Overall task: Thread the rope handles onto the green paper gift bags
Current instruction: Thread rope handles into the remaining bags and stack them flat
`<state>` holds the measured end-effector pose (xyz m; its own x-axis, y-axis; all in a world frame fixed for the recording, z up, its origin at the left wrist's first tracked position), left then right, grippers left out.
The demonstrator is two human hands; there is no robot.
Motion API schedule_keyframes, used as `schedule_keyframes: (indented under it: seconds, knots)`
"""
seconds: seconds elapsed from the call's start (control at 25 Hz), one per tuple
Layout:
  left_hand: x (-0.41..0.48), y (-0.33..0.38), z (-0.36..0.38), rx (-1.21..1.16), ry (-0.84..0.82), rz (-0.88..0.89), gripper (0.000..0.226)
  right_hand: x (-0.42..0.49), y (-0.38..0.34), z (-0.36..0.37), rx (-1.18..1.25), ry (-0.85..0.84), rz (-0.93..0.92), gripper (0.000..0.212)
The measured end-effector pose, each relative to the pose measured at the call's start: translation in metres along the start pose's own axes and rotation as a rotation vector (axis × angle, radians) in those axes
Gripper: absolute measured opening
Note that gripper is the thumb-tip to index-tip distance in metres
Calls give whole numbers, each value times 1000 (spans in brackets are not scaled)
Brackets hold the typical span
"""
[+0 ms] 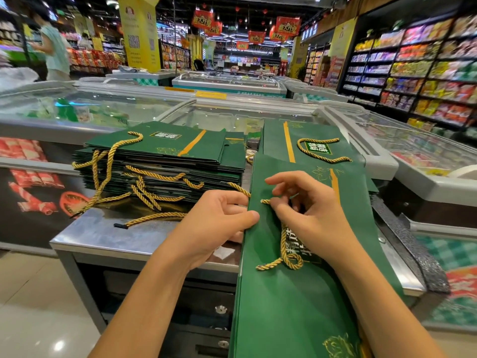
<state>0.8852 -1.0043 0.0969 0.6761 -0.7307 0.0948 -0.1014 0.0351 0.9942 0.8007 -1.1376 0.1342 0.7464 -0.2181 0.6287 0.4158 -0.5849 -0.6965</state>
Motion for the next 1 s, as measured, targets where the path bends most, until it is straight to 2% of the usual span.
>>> schedule_keyframes:
  seconds: [0.16, 0.28, 0.44, 0.52, 0.64, 0.84, 0.92, 1.0]
  knots:
    - [0, -2, -2, 2, -14, -2, 14, 0, -4, -15, 53, 224, 32, 15]
    - [-2, -1, -3, -29, 10, -17, 16, -3, -18, -17, -126, 313, -29, 9]
    - [-2, -2, -9, -24, 69, -15, 28, -12, -21, 5, -470, 62, 31, 26]
    - [-3, -1, -7, -38, 63, -7, 24, -17, -20, 7, -558, 0, 24, 20]
    - [-6, 2, -4, -35, 64, 3, 19, -25, -18, -2, -409, 59, 47, 11]
    - [-5, 1, -4, -19, 57, -12, 20, -28, -5, -31, 51, 332, 213, 8]
    - [-7, 2, -3, -23, 43, -4, 18, -29, -3, -34, 182, 364, 235, 7]
    - [-7, 3, -2, -25, 44, 1, 17, -30, -2, -30, 173, 333, 232, 18]
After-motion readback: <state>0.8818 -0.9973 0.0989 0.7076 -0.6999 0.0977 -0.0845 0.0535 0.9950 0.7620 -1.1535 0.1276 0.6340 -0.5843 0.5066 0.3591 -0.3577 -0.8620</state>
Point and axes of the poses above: each hand's wrist, its own x-axis towards the middle knuckle, its own z-axis out of the palm, y = z × x, the point moved 7 cm from there along x, towards the middle knuckle, and after that the axes turned 2 degrees about x, right-handed, at the moved point
